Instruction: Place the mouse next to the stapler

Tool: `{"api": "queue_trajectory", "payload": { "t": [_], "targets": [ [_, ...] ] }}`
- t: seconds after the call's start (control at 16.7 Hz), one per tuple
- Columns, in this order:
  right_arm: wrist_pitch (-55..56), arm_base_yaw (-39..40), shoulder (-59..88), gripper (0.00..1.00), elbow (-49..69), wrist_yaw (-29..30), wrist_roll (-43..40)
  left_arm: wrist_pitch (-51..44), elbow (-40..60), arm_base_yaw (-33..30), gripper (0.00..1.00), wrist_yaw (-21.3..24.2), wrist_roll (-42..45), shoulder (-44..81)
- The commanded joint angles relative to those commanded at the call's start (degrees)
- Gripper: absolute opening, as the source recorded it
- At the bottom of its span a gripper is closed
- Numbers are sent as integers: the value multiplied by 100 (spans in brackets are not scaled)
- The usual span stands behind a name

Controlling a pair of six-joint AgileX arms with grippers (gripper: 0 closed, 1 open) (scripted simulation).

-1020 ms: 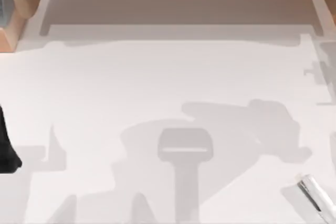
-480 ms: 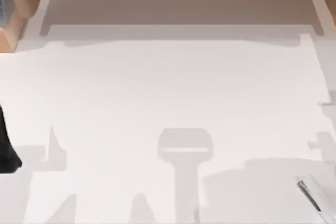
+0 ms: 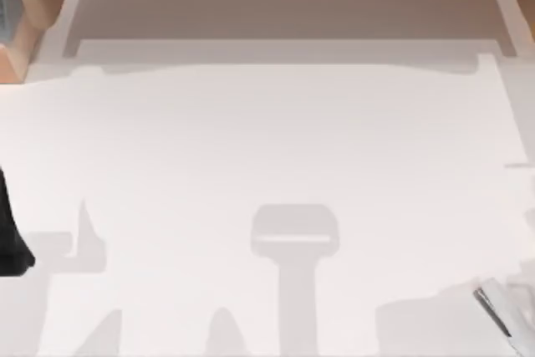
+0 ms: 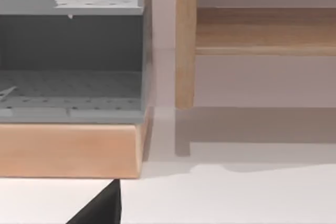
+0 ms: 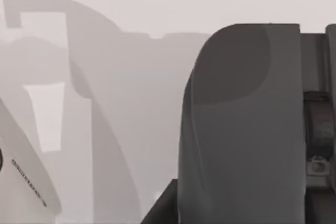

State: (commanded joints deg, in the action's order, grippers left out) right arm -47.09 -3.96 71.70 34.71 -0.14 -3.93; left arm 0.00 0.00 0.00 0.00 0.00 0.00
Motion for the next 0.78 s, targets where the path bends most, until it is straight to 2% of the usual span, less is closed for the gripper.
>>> {"api": "queue_trajectory", "payload": {
  "t": [0.78],
  "targets": [
    [165,-10,2,0,65,-14,6,0,0,0,100,0,0,0]
  ]
}}
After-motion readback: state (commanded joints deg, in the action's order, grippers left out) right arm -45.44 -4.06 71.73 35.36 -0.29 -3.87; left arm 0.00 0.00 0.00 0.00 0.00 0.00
